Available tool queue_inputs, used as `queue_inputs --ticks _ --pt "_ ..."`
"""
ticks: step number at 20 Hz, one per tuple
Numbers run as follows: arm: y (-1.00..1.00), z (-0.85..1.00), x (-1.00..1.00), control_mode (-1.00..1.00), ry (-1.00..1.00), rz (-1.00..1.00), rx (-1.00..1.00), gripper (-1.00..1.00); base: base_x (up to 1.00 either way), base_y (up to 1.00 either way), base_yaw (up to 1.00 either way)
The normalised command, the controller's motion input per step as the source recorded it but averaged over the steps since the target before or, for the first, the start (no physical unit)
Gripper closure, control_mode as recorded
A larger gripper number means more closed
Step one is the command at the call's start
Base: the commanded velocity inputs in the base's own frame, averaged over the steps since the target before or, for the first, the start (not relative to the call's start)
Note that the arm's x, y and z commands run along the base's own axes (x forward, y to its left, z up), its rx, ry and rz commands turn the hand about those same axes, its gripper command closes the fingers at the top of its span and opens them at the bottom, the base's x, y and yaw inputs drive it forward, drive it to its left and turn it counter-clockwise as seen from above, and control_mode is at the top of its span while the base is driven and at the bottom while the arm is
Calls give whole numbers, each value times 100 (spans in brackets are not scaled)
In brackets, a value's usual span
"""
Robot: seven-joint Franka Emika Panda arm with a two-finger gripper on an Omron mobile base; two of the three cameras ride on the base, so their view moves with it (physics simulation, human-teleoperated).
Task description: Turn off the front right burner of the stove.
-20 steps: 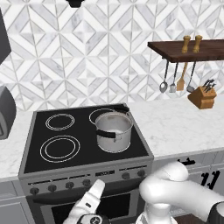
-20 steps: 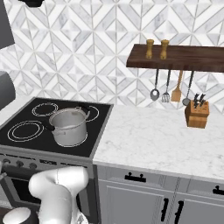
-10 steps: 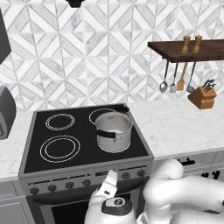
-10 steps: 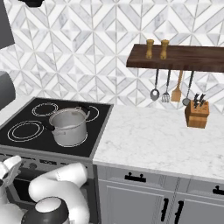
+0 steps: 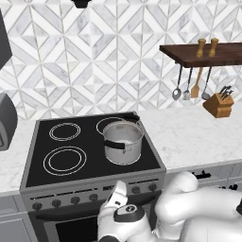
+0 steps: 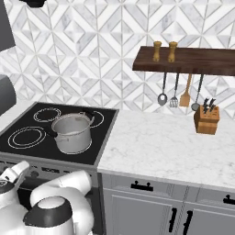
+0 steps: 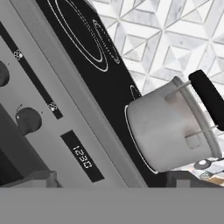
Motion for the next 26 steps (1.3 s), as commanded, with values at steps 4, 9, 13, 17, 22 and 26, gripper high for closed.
queue_inputs --ticks 4,9,13,17,22,26 --pt "50 -7 5 -100 0 -2 -2 -100 0 0 0" --pt "50 -27 0 -100 0 -4 -2 -100 0 0 0" --pt "29 -37 0 -100 -5 -8 -5 -100 0 0 0" --pt "31 -19 3 -100 -2 -8 -4 -100 0 0 0" --pt "9 -14 16 -100 0 -6 -3 -100 0 0 0" --pt "-15 -16 21 -100 0 0 -2 -100 0 0 0"
